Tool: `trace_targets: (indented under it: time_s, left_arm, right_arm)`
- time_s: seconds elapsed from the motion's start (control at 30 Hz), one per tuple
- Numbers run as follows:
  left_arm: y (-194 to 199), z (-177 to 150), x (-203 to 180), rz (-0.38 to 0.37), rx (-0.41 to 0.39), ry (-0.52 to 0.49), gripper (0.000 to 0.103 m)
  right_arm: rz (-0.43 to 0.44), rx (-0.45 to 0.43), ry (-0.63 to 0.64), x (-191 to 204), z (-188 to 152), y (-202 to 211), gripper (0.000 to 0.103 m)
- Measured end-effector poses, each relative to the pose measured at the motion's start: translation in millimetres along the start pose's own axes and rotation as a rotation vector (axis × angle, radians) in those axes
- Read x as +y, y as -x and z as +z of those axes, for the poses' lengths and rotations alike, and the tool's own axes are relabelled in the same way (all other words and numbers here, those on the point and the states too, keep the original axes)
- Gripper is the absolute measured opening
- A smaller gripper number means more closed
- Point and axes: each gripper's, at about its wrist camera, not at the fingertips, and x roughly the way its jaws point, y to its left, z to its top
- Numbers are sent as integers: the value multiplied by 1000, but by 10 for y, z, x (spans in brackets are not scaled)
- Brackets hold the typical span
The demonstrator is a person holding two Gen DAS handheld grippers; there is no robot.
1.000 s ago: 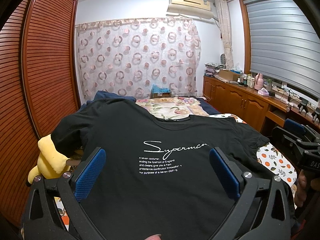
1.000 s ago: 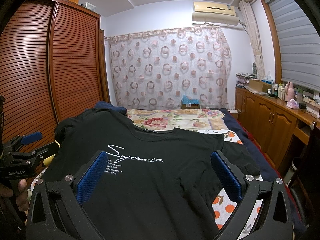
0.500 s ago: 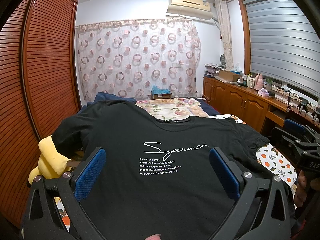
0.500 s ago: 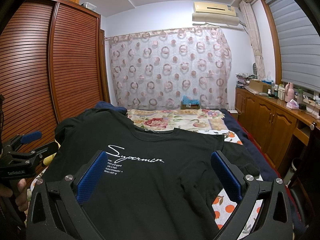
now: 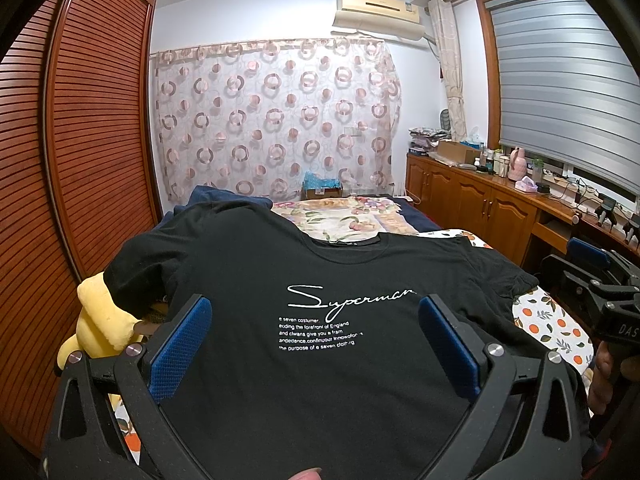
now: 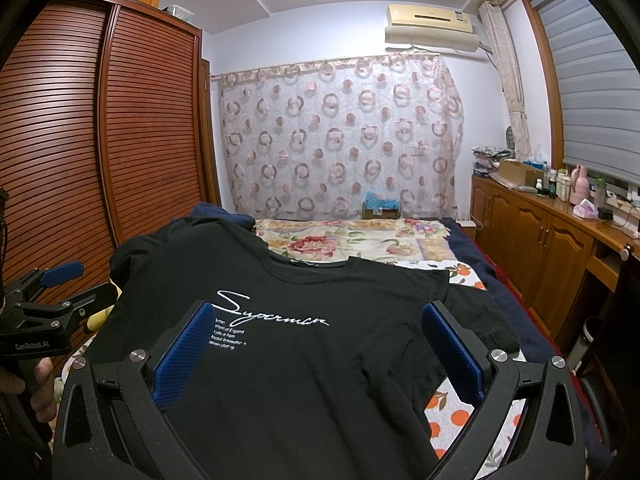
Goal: Fold small clothes
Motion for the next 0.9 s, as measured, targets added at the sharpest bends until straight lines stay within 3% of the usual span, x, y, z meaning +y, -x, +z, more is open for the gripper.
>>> trace_targets:
  time_s: [0.5, 0.9]
  left_arm:
    - [-63, 13, 112, -1, 12, 6, 103]
    - [-567, 83, 530, 35, 89, -24, 103]
  right_arm:
    - [10, 11, 0, 5, -1, -33, 103]
    - [83, 92, 41, -141, 119, -537, 103]
